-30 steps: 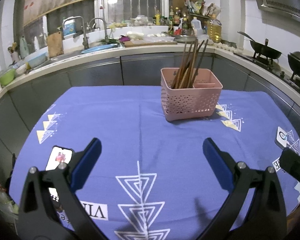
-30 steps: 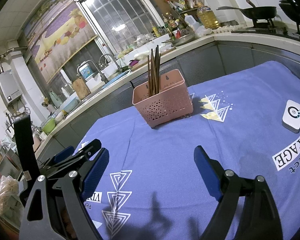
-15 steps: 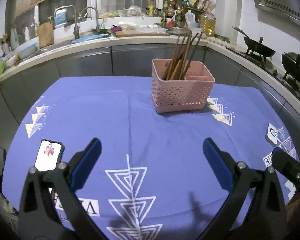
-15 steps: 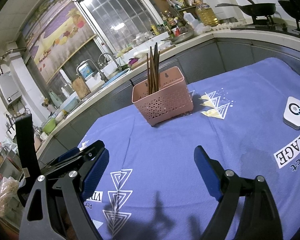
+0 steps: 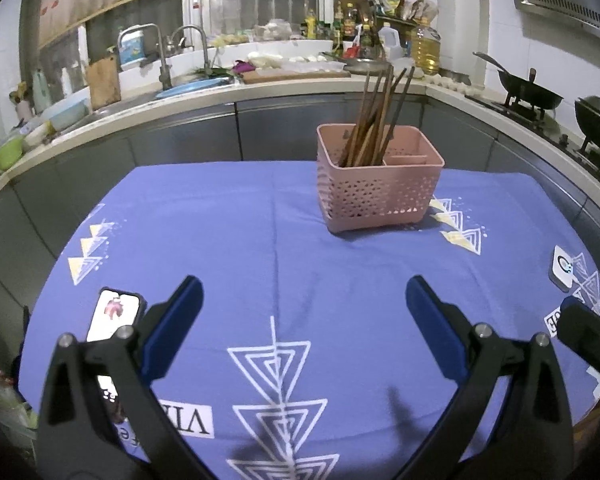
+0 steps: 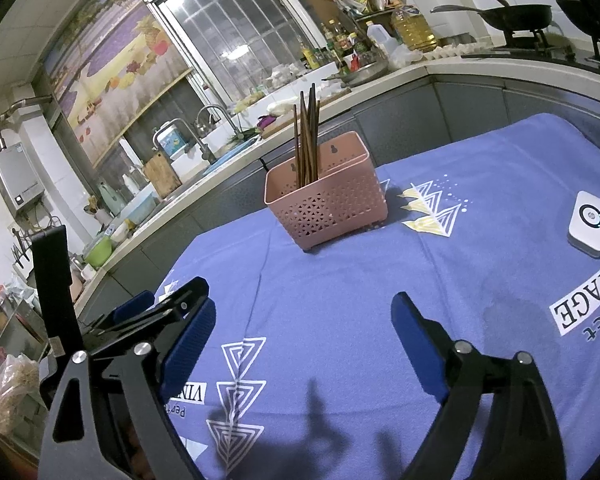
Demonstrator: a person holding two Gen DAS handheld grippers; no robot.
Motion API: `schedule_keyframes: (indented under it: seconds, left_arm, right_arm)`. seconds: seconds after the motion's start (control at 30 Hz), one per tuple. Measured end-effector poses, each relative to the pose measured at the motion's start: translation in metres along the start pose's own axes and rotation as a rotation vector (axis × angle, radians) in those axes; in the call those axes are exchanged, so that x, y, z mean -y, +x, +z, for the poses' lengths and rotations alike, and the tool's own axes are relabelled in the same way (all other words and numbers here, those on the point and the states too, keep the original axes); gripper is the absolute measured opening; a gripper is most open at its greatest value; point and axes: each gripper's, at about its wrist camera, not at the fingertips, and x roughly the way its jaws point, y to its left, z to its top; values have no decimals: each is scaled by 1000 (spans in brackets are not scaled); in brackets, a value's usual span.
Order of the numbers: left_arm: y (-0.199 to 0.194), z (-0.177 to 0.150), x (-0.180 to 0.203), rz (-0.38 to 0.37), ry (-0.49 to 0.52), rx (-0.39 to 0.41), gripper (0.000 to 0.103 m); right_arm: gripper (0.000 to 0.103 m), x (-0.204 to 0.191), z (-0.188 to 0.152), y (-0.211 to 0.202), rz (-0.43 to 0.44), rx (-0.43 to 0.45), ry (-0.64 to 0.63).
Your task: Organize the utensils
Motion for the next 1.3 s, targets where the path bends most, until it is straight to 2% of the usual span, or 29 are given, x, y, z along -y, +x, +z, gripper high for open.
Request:
schedule_keyframes:
  seconds: [0.67, 1.3]
  left_arm:
    - [4, 0, -2, -42, -13, -15, 97]
    - [7, -2, -2, -25, -3, -29, 97]
  right_arm:
    - [90, -3, -3, 4, 8, -13, -12]
    - [89, 1, -4, 7, 6, -34, -8]
